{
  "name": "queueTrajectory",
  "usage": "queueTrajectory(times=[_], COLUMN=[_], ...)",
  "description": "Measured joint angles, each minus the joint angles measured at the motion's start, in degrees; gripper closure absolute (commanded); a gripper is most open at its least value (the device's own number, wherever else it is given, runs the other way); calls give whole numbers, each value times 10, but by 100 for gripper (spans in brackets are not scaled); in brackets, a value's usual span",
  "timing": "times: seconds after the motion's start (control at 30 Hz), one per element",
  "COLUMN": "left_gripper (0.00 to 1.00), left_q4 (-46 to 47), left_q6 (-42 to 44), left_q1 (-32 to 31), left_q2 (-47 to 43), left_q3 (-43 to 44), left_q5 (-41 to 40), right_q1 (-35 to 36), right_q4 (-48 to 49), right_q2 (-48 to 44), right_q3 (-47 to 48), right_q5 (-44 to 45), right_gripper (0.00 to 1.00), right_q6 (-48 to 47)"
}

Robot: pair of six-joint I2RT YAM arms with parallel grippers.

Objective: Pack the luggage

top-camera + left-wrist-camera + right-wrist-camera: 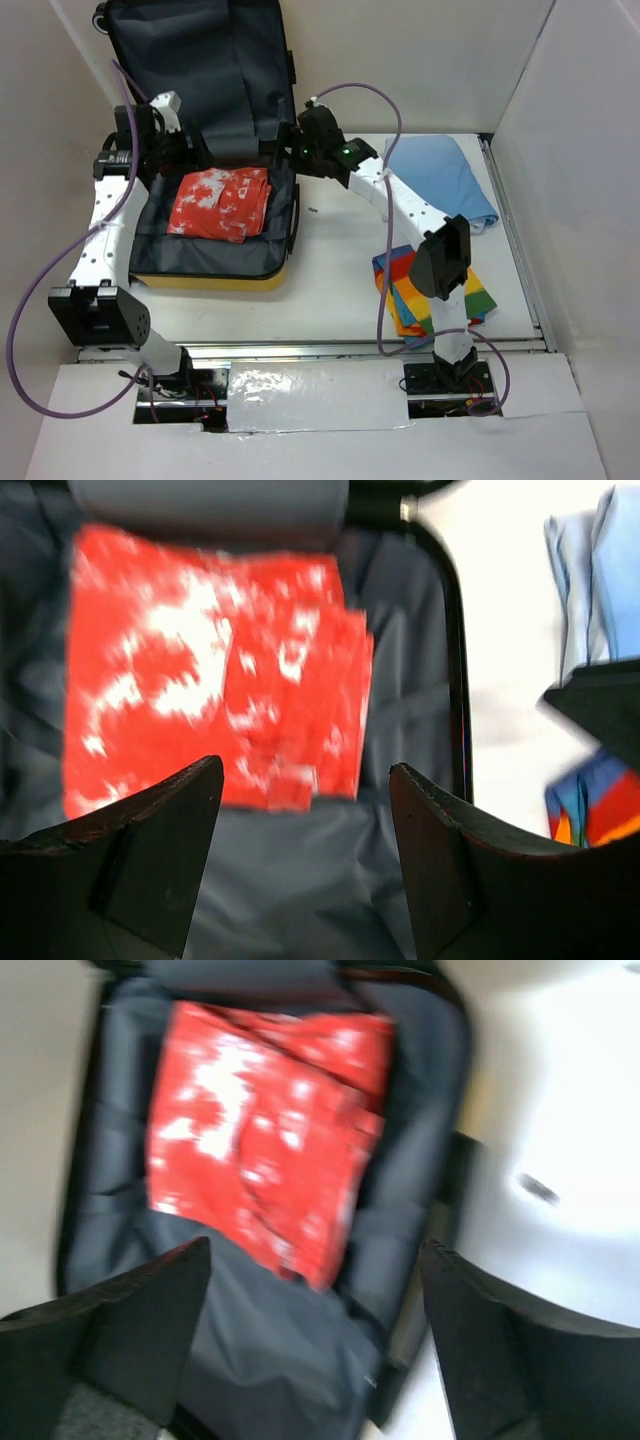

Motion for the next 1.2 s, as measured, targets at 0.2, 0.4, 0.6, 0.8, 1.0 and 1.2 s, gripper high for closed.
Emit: queueTrajectory(times=[0.2, 0.4, 0.6, 0.8, 1.0, 1.2], left_gripper=[21, 21, 21, 20, 21, 21], left_q4=[0, 0, 1, 1, 5, 5], left_q6=[-7, -16, -16, -15, -16, -17], left_q1=[-4, -11, -13, -8, 19, 39], left_q2=[-42, -42, -41, -30, 3, 44], left_q3=[-78, -79, -79, -79, -84, -85], left_q5=[5, 5, 2, -11, -21, -13], right_q1=[-4, 0, 0, -7, -19, -54], right_q4=[-78, -106, -109, -113, -128, -104], right_q2=[-10, 34, 97, 127, 142, 148], right_q3=[-9, -9, -1, 7, 35, 38], right_q5=[38, 40, 25, 20, 12, -8], right_gripper=[7, 19, 40, 100, 100, 100], right_q6=[-5, 15, 26, 20, 13, 30])
